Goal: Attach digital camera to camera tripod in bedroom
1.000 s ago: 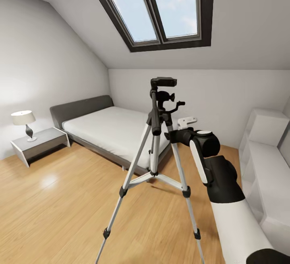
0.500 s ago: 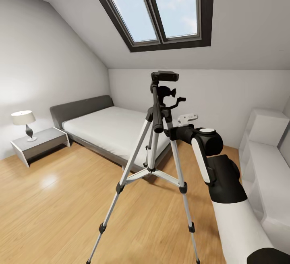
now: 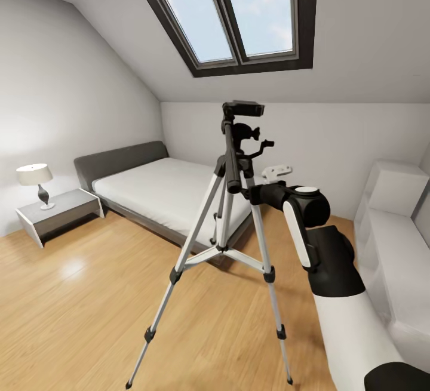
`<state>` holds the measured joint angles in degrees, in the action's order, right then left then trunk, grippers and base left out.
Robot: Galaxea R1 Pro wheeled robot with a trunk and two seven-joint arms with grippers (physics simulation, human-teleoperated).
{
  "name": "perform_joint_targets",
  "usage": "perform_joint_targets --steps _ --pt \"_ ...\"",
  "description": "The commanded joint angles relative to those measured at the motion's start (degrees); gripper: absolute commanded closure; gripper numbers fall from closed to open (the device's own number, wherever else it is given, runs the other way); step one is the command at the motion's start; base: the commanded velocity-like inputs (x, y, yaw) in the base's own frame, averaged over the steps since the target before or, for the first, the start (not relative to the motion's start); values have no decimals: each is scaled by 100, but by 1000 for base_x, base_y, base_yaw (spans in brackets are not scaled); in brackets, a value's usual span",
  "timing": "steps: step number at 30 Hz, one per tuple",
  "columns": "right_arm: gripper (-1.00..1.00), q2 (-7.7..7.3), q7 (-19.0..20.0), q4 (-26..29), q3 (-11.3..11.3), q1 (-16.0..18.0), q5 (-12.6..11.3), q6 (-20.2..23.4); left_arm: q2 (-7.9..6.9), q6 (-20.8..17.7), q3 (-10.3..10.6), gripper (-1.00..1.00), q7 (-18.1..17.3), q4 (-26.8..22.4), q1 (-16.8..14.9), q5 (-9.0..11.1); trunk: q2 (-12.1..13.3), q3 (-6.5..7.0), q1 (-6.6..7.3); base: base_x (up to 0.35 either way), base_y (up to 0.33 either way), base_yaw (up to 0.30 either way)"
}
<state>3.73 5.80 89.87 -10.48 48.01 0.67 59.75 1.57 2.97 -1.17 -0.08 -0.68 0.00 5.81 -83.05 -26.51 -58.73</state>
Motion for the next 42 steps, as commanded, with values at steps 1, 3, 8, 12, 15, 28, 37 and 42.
perform_joint_targets --steps 1,3,8,12,15,28,37,42 --pt "100 35 14 5 3 6 45 25 1 11 -6 -100 -1 -4 0 55 -3 -5 0 0 0 0" --pt "100 97 7 4 3 6 105 25 1 11 -6 -100 -1 -5 0 57 -3 -5 0 0 0 0" --pt "100 115 -3 4 29 7 109 25 1 11 -6 -100 -1 -3 0 57 -3 -5 0 0 0 0" --pt "100 116 -1 4 9 7 109 25 4 11 -6 -100 -1 -7 0 57 -3 -5 0 0 0 0" --pt "100 118 0 4 12 7 109 25 8 11 -6 -100 -1 -7 0 57 -3 -5 0 -88 0 0" --pt "100 117 -8 4 15 7 109 25 18 19 7 -100 -6 -7 0 48 -3 -5 0 -130 0 0" --pt "100 111 -9 4 24 7 109 25 14 19 -4 -100 -1 -5 0 51 -3 -5 0 -155 0 0" --pt "100 105 -9 15 48 7 110 25 11 20 -6 -100 -1 -5 0 52 -3 -5 0 -12 0 0"
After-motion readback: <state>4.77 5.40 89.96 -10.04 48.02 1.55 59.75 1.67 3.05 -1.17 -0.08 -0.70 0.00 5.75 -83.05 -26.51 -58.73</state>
